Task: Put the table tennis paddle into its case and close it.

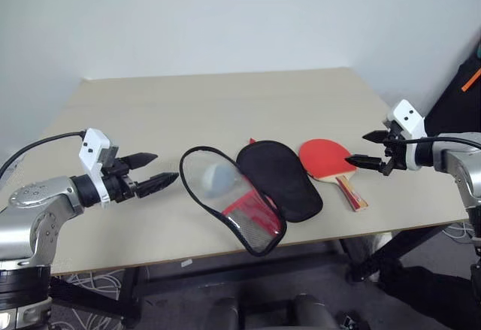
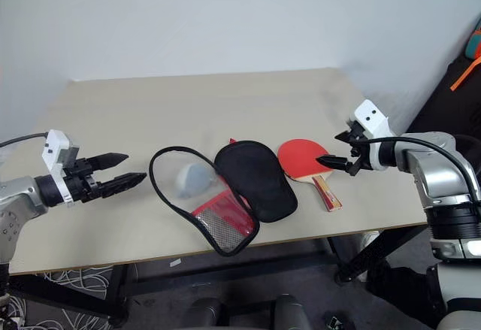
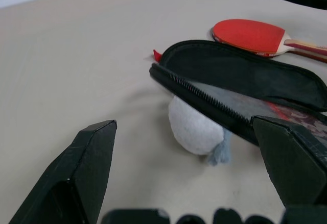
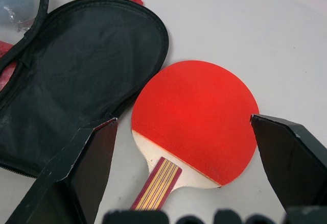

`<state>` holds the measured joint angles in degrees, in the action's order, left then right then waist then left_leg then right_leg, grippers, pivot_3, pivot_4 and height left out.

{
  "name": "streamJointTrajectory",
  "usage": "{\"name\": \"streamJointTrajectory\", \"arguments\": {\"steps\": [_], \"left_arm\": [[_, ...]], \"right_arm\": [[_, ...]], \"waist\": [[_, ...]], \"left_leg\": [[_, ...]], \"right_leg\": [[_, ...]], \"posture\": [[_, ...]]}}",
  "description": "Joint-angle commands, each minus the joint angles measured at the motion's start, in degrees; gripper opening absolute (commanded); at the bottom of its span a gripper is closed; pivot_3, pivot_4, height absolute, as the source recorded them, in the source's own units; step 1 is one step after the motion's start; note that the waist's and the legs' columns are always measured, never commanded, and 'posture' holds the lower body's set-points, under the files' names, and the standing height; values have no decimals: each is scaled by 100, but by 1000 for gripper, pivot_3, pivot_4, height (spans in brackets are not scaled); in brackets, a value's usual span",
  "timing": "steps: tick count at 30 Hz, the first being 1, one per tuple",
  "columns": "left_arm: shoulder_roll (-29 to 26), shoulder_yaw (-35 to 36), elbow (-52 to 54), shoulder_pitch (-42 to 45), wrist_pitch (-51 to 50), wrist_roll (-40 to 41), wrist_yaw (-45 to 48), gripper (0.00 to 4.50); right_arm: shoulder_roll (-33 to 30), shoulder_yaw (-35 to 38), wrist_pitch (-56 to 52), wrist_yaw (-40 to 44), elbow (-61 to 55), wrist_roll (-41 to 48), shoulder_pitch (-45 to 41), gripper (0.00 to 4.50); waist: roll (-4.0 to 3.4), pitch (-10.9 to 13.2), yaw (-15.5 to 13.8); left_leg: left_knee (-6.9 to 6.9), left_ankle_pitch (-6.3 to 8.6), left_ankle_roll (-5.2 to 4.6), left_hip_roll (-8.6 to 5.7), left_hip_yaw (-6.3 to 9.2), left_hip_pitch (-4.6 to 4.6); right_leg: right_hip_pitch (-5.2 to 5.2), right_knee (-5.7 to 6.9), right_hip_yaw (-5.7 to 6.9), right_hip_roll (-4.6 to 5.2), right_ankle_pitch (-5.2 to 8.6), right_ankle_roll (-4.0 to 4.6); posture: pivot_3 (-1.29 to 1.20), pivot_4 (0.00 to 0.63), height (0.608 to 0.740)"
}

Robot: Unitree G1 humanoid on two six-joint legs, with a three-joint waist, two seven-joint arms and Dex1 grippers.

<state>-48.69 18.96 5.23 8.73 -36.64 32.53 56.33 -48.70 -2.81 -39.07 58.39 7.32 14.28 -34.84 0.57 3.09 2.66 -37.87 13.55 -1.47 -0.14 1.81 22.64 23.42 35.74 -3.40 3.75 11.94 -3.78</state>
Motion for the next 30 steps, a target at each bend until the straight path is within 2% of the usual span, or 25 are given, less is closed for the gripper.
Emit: {"name": "streamJointTrajectory", "arguments": {"steps": [1,15,30], "left_arm": [[-22,116,188,12,43,114,6,4466],[-91,25,100,237,-25,112,124,4466],[-122,-162,38,417,-82,35,292,4466]], "right_arm": [[-134,259,-99,-13,-342,129,57,4500],[-71,288,-576,-427,-871,207,470,4500],[70,687,-1517,-1029,-1921,660,1135,4500]], "waist": [[0,0,-1],[2,-1,-2],[3,-1,-3]], "left_leg": [[0,0,0,0,0,0],[-3,0,0,-1,-2,1],[-5,0,-1,1,-2,-1]], "right_leg": [[0,0,0,0,0,0],[-1,0,-1,1,0,-1],[-3,1,-1,-1,0,-1]], "posture": [[0,0,740],[0,0,740],[0,0,740]]}}
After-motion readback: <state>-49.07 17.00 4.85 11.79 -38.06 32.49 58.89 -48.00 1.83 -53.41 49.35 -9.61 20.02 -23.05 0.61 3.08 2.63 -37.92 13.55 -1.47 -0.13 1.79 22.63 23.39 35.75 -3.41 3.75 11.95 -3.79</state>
